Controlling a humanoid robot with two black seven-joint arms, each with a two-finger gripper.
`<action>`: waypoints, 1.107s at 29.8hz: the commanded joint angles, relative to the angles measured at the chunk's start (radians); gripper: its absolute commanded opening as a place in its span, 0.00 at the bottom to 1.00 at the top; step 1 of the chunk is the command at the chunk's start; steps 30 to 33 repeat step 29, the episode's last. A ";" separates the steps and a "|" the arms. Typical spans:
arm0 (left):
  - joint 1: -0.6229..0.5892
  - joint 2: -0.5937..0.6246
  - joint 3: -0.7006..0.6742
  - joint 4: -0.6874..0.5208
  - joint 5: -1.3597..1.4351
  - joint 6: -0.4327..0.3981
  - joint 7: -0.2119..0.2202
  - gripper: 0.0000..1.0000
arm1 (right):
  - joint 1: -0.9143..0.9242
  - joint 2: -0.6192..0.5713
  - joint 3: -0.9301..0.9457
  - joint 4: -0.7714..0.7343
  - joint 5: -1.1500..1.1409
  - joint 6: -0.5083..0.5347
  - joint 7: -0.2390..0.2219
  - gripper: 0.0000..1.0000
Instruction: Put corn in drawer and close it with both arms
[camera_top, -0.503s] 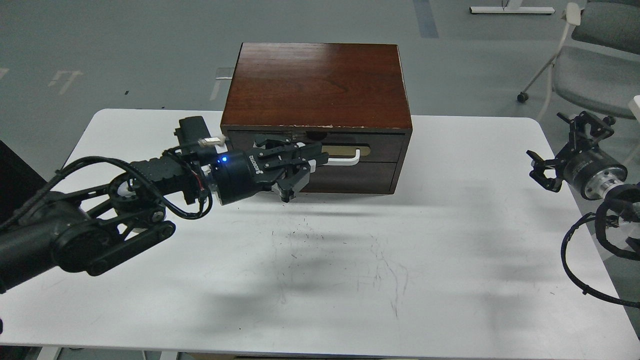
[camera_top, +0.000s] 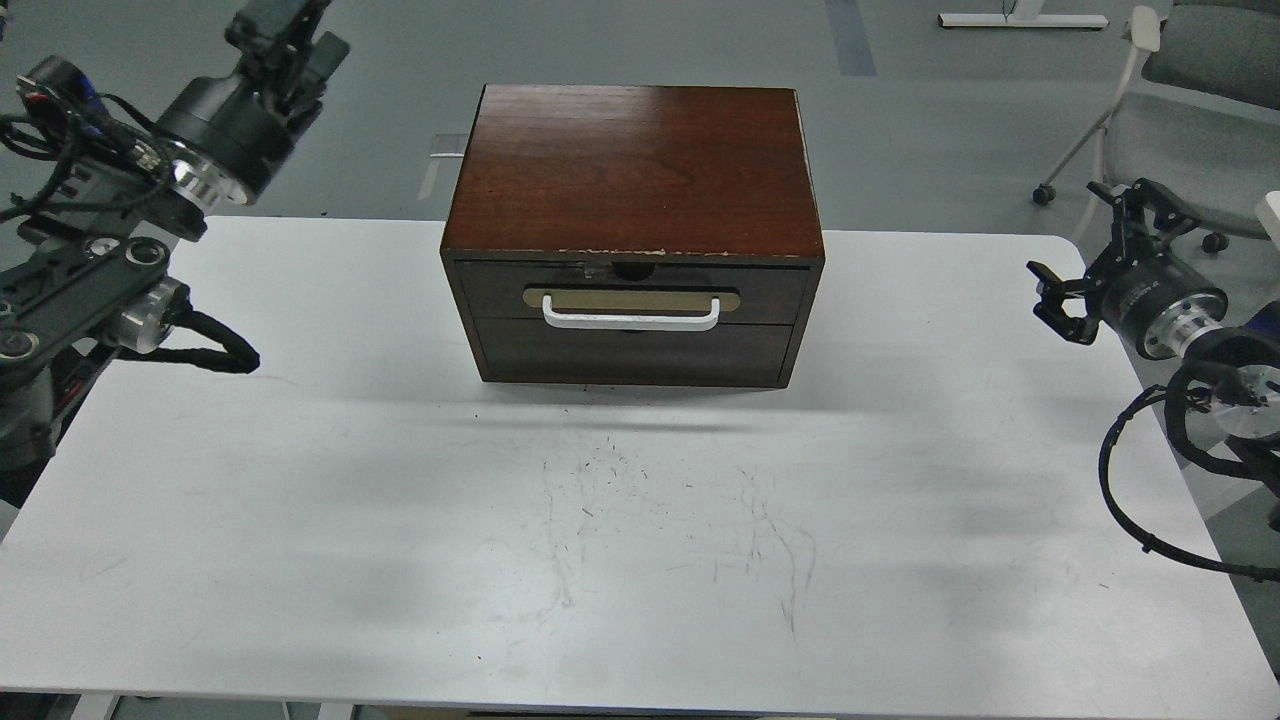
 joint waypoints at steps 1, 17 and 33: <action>0.037 -0.005 0.010 0.109 -0.123 -0.040 0.000 0.98 | 0.014 0.039 0.000 0.000 -0.034 -0.005 0.001 0.95; 0.180 0.015 -0.006 0.183 -0.423 -0.316 0.209 0.98 | 0.065 0.086 0.009 0.068 -0.128 0.011 0.125 0.95; 0.179 0.018 -0.026 0.165 -0.478 -0.470 0.208 0.98 | 0.064 0.099 0.020 0.069 -0.127 0.086 0.128 1.00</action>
